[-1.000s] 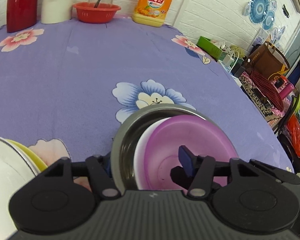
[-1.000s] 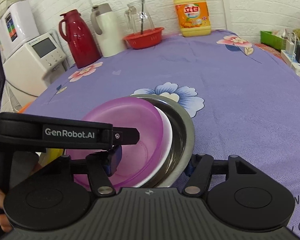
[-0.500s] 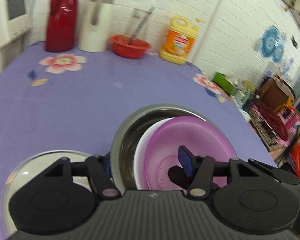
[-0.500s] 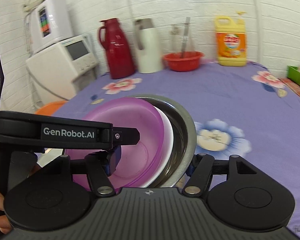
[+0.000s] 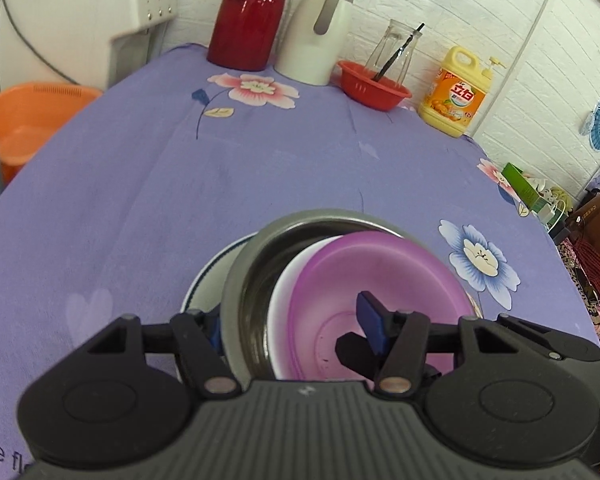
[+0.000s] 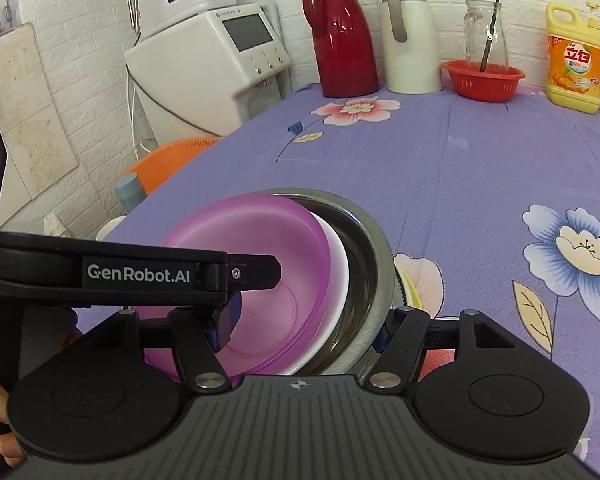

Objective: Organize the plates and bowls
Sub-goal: 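Carry the nested bowls with the left gripper onto the plate stack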

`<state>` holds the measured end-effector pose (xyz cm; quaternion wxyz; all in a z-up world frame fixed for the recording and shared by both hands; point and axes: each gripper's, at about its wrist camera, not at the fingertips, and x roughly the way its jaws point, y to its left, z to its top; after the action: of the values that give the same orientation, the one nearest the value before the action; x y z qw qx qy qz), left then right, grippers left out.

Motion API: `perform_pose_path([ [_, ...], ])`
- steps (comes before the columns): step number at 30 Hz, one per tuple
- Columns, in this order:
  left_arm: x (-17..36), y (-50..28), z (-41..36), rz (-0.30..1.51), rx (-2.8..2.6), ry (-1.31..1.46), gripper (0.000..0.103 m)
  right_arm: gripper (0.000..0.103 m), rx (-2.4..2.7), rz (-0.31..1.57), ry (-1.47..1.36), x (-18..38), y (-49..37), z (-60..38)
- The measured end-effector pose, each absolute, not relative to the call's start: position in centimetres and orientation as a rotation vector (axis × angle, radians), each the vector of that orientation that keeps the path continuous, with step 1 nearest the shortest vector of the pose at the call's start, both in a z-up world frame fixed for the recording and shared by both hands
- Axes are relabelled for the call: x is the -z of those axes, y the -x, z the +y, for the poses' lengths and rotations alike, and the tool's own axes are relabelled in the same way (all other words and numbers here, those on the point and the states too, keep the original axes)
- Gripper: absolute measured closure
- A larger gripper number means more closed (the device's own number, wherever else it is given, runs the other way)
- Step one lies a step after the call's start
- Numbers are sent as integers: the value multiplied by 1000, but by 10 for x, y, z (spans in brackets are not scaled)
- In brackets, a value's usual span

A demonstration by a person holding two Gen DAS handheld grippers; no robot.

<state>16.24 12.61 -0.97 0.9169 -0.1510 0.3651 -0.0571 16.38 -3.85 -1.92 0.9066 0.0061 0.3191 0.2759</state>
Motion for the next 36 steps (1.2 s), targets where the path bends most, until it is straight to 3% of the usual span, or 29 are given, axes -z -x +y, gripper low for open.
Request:
perform_pose_path([
  [7,14,-164,126,729,126,288,43,0,-569,669,-17,24,-166,-34],
  [11,12,-160,123,702,130,270,14,0,-597,667,35,26,-162,-26],
  [13,5,-155,120,665,105,232,10,0,-589,652,47,25,-159,-25],
  [20,-22,-150,131,569,73,277,10,0,-497,482,-7,2,-149,-52],
  [36,-23,-76,56,541,93,158,10,0,-297,463,-151,19,-87,-135],
])
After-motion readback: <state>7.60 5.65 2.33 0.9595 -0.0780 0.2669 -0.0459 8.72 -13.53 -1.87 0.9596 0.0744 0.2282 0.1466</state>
